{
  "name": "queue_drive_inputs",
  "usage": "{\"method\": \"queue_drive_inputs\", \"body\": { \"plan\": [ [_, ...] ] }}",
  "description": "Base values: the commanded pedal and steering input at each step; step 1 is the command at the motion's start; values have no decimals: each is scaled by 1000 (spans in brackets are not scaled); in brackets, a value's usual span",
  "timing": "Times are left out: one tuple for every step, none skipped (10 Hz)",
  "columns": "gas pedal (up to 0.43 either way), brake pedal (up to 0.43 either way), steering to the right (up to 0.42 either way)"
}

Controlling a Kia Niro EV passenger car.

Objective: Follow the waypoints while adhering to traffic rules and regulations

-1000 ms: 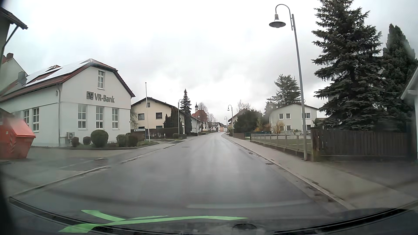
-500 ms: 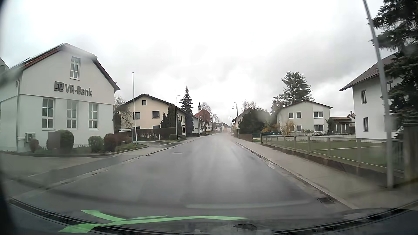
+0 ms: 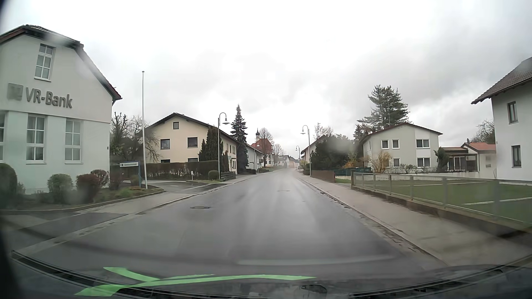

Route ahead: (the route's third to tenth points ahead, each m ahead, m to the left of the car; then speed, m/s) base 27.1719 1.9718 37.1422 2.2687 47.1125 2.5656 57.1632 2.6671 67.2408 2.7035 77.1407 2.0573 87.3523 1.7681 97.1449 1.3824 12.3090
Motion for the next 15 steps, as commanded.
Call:
{"method": "queue_drive_inputs", "body": {
  "plan": [
    [87, 0, -13],
    [98, 0, -13],
    [98, 0, -13],
    [98, 0, -13],
    [98, 0, -13],
    [98, 0, -13],
    [98, 0, -12],
    [87, 0, -12],
    [87, 0, -12],
    [87, 0, -11],
    [87, 0, -6],
    [87, 0, -2],
    [87, 0, -2],
    [87, 0, -2],
    [87, 0, -2]
  ]
}}
